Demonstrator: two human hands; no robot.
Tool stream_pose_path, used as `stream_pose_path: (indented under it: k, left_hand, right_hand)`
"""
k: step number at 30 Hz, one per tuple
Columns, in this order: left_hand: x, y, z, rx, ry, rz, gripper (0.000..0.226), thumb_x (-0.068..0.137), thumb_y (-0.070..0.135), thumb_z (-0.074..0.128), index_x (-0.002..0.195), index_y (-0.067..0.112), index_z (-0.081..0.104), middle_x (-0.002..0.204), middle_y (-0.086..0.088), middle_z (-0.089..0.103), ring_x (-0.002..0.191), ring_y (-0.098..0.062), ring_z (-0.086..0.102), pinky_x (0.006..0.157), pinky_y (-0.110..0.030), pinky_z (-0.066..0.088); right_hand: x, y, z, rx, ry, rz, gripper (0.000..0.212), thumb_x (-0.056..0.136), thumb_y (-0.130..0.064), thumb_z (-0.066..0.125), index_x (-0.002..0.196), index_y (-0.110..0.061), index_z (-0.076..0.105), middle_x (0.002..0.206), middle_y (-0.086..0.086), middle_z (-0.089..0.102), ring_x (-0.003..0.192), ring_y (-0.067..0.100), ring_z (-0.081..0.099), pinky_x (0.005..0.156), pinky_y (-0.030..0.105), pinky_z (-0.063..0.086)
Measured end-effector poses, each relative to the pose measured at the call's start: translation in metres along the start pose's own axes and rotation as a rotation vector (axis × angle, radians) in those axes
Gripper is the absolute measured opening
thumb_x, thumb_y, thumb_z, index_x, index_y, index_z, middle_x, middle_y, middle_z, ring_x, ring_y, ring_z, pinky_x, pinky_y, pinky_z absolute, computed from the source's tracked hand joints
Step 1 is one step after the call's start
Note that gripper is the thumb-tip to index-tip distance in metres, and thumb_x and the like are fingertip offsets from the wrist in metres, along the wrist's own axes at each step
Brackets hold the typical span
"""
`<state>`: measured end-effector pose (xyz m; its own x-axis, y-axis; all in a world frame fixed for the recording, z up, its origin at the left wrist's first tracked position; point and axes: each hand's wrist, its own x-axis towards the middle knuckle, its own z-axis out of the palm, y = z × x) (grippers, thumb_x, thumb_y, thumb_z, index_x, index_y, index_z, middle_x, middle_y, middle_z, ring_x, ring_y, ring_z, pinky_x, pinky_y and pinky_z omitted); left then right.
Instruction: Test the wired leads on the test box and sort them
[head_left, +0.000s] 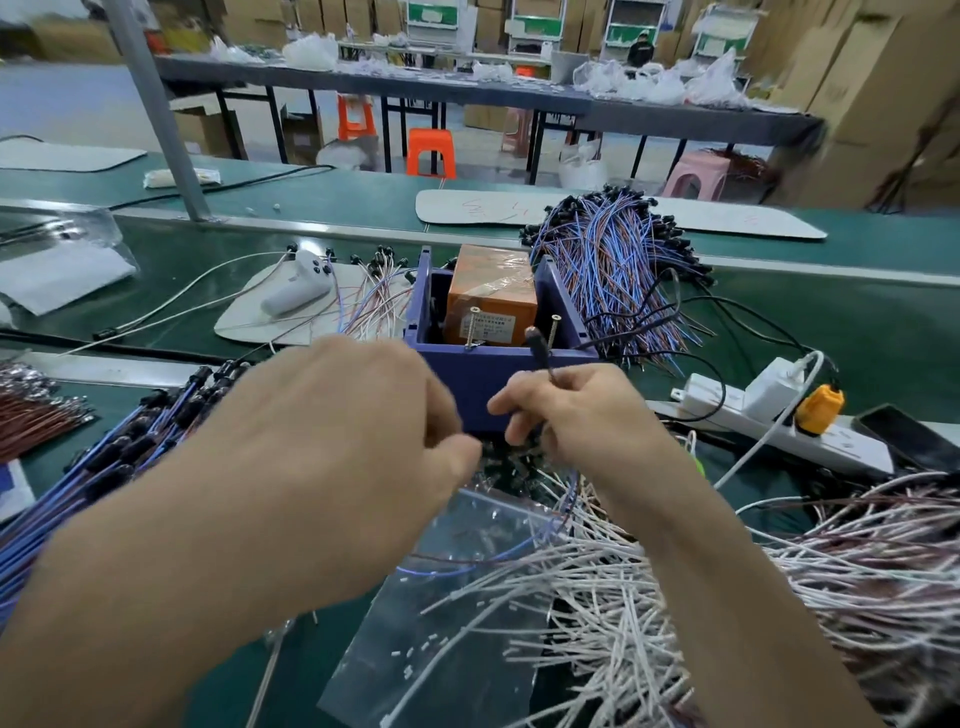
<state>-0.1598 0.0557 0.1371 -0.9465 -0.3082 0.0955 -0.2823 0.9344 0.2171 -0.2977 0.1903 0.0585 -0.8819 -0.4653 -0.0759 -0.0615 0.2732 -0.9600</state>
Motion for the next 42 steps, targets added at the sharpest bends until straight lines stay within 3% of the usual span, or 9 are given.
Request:
stream_pose_path:
  k: [6, 10, 13, 19, 23, 26, 31, 38, 42]
  left_hand:
    - [0.01, 0.022, 0.037, -0.219, -0.125, 0.2, 0.036, 0.09, 0.06, 0.061, 0.115, 0.036, 0.068, 0.105, 0.009, 0.074, 0.099, -0.016, 0.067, 0.089, -0.04, 0.056]
    - [0.029, 0.025, 0.063, -0.53, -0.1, 0.272, 0.015, 0.094, 0.037, 0.066, 0.102, 0.032, 0.078, 0.083, 0.011, 0.076, 0.075, -0.009, 0.069, 0.069, -0.029, 0.054]
    - [0.039, 0.014, 0.069, -0.791, -0.326, 0.237, 0.011, 0.094, 0.025, 0.074, 0.098, 0.029, 0.083, 0.077, 0.011, 0.078, 0.06, 0.003, 0.065, 0.056, -0.01, 0.047]
    - [0.043, 0.015, 0.093, -0.904, -0.496, 0.22, 0.015, 0.1, 0.024, 0.067, 0.105, 0.026, 0.081, 0.096, 0.01, 0.08, 0.091, -0.002, 0.074, 0.075, -0.008, 0.053]
    - [0.035, 0.034, 0.108, -0.944, -0.605, 0.246, 0.027, 0.104, 0.02, 0.059, 0.095, 0.004, 0.08, 0.075, -0.011, 0.076, 0.066, -0.02, 0.068, 0.067, -0.03, 0.057]
    - [0.033, 0.034, 0.109, -0.96, -0.648, 0.234, 0.027, 0.102, 0.023, 0.062, 0.09, 0.01, 0.082, 0.059, -0.011, 0.065, 0.05, -0.016, 0.051, 0.051, -0.022, 0.044]
    - [0.031, 0.036, 0.094, -0.783, -0.588, 0.281, 0.022, 0.095, 0.017, 0.07, 0.082, 0.03, 0.083, 0.066, -0.005, 0.073, 0.049, -0.011, 0.051, 0.047, -0.018, 0.042]
    - [-0.01, 0.093, 0.089, -0.417, -0.409, 0.463, 0.012, 0.085, 0.048, 0.073, 0.08, 0.059, 0.072, 0.063, 0.022, 0.071, 0.054, 0.002, 0.063, 0.049, -0.016, 0.046]
    - [-0.034, 0.139, 0.116, -0.372, -0.268, 0.522, 0.01, 0.089, 0.044, 0.069, 0.082, 0.049, 0.074, 0.059, 0.02, 0.068, 0.055, -0.004, 0.064, 0.048, -0.029, 0.051]
  right_hand:
    - [-0.021, -0.013, -0.01, 0.698, 0.025, -0.066, 0.051, 0.105, -0.027, 0.049, 0.063, -0.011, 0.073, 0.057, 0.009, 0.056, 0.038, 0.011, 0.031, 0.052, 0.028, 0.026]
    - [-0.031, -0.005, -0.021, 1.09, 0.116, -0.03, 0.052, 0.105, -0.031, 0.046, 0.064, -0.007, 0.07, 0.057, 0.008, 0.051, 0.04, 0.014, 0.03, 0.044, 0.023, 0.036]
    - [-0.04, 0.006, -0.037, 1.214, 0.136, -0.054, 0.055, 0.105, -0.033, 0.042, 0.067, -0.007, 0.071, 0.06, 0.008, 0.053, 0.042, 0.014, 0.032, 0.046, 0.024, 0.039]
    - [-0.057, 0.028, -0.056, 1.342, 0.171, -0.104, 0.061, 0.11, -0.032, 0.035, 0.068, -0.006, 0.07, 0.062, 0.008, 0.052, 0.042, 0.015, 0.034, 0.046, 0.024, 0.041]
    - [-0.069, 0.036, -0.061, 1.386, 0.26, -0.122, 0.045, 0.102, -0.021, 0.045, 0.067, -0.005, 0.069, 0.062, 0.008, 0.052, 0.042, 0.015, 0.033, 0.045, 0.025, 0.04]
    - [-0.085, 0.039, -0.077, 1.371, 0.353, -0.14, 0.022, 0.086, -0.015, 0.056, 0.068, -0.007, 0.067, 0.062, 0.007, 0.052, 0.041, 0.015, 0.033, 0.046, 0.023, 0.04]
    - [-0.124, 0.067, -0.125, 1.109, 0.53, -0.069, 0.066, 0.11, -0.036, 0.035, 0.07, -0.003, 0.075, 0.074, 0.018, 0.07, 0.053, 0.022, 0.063, 0.052, 0.025, 0.054]
    - [-0.194, 0.115, -0.212, -0.074, 1.056, 0.244, 0.055, 0.098, -0.044, 0.056, 0.062, -0.004, 0.066, 0.049, 0.007, 0.061, 0.047, 0.028, 0.059, 0.049, 0.035, 0.046]
    - [-0.222, 0.119, -0.239, -0.479, 0.921, 0.474, 0.055, 0.082, -0.048, 0.062, 0.057, 0.001, 0.066, 0.042, 0.005, 0.06, 0.042, 0.016, 0.059, 0.058, 0.036, 0.048]
